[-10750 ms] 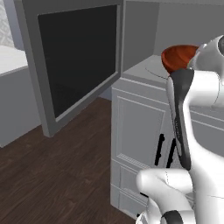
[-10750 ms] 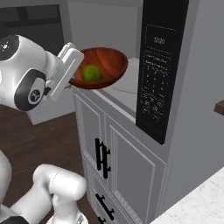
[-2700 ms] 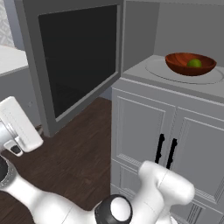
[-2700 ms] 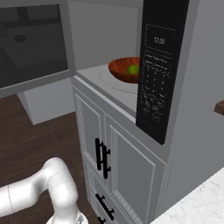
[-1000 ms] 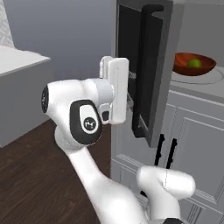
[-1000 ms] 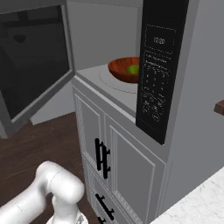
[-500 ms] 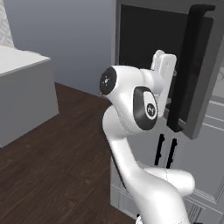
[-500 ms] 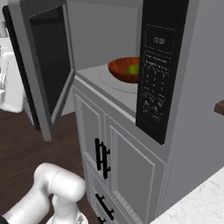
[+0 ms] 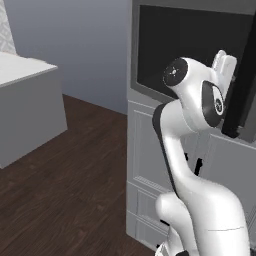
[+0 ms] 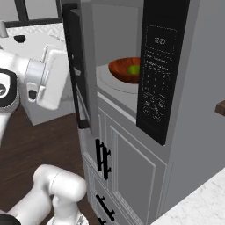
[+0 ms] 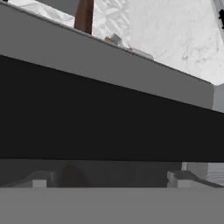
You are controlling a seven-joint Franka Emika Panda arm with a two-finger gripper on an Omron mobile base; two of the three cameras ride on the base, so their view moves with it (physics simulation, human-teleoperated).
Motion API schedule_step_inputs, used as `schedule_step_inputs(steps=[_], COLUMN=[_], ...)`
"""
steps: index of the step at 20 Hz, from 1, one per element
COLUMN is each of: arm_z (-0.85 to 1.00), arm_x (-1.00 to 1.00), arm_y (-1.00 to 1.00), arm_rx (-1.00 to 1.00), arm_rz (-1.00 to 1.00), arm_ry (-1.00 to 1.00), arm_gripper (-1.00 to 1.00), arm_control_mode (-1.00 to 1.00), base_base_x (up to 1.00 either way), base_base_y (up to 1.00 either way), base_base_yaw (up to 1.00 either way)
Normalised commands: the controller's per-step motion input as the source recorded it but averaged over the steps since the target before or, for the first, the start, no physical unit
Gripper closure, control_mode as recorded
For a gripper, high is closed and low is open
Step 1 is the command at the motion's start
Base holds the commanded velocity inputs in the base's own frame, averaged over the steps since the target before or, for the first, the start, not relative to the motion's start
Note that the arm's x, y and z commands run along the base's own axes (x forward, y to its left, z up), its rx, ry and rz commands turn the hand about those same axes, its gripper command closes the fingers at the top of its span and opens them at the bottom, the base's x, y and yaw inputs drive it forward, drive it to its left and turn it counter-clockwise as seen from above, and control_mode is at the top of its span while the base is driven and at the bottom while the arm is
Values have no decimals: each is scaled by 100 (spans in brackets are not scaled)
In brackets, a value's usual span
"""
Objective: Pick the lime from the sink and place it in the bowl. Then pick the bowl and place it in the microwave. Then close the microwave door and press the start button.
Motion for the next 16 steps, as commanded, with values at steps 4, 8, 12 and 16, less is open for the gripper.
schedule_step_inputs(steps=[4, 8, 12, 16], arm_z=[0, 0, -5, -12], arm_x=[37, 50, 56, 58], arm_y=[-66, -38, -37, -42], arm_rx=[6, 5, 5, 5], arm_rz=[0, 0, 0, 0], arm_ry=[0, 0, 0, -1], arm_gripper=[-100, -100, -100, -100], arm_control_mode=[-100, -100, -100, -100], base_base_x=[0, 0, 0, 0], base_base_y=[0, 0, 0, 0], base_base_yaw=[0, 0, 0, 0])
